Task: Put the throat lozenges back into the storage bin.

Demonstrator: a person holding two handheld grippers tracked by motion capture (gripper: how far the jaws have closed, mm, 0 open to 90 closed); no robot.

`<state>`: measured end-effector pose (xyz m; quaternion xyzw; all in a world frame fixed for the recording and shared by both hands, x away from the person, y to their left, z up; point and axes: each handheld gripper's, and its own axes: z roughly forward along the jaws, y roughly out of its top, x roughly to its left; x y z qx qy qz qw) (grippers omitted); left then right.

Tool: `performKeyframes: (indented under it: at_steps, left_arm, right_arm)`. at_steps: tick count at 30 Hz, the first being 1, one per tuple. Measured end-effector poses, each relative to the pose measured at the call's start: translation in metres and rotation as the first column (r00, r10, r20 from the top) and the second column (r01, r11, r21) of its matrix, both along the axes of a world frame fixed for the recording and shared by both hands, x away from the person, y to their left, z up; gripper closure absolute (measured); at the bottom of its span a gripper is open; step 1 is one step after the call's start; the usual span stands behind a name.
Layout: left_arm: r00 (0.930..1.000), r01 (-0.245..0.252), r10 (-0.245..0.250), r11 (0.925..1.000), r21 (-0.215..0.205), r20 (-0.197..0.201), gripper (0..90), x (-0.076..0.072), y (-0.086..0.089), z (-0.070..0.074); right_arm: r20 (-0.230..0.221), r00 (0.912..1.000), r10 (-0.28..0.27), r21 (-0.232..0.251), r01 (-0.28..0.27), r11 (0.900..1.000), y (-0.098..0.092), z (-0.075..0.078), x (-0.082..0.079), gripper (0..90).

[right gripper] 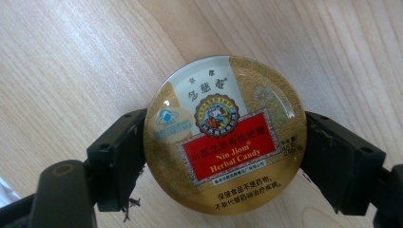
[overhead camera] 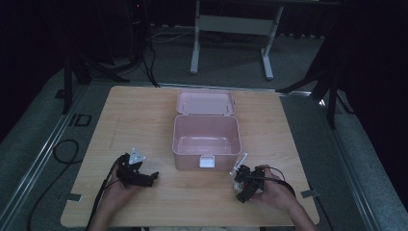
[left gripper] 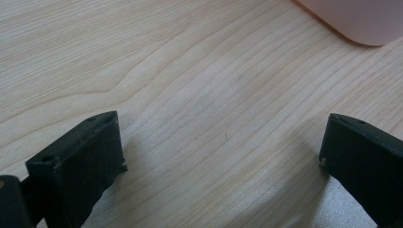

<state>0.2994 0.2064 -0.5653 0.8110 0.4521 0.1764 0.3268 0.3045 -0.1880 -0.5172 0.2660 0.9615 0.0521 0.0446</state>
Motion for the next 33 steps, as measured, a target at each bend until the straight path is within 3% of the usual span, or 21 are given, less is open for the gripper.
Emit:
performKeyframes:
  at_steps: [8,33]
  left_arm:
    - [1.0000,0.000,0.000,1.0000,0.000,0.000,1.0,0.000,0.000,0.000]
    - [1.0000,0.000,0.000,1.0000,0.001,-0.001,1.0,0.000,0.000,0.000]
  right_arm:
    - [-0.013,0.9999,0.011,-0.008,-0.011,1.000,-0.002,0.001,0.000,20.3]
    - [0.044,0.9989,-0.015,0.019,0.014,1.000,-0.023,0.042,0.013,20.4]
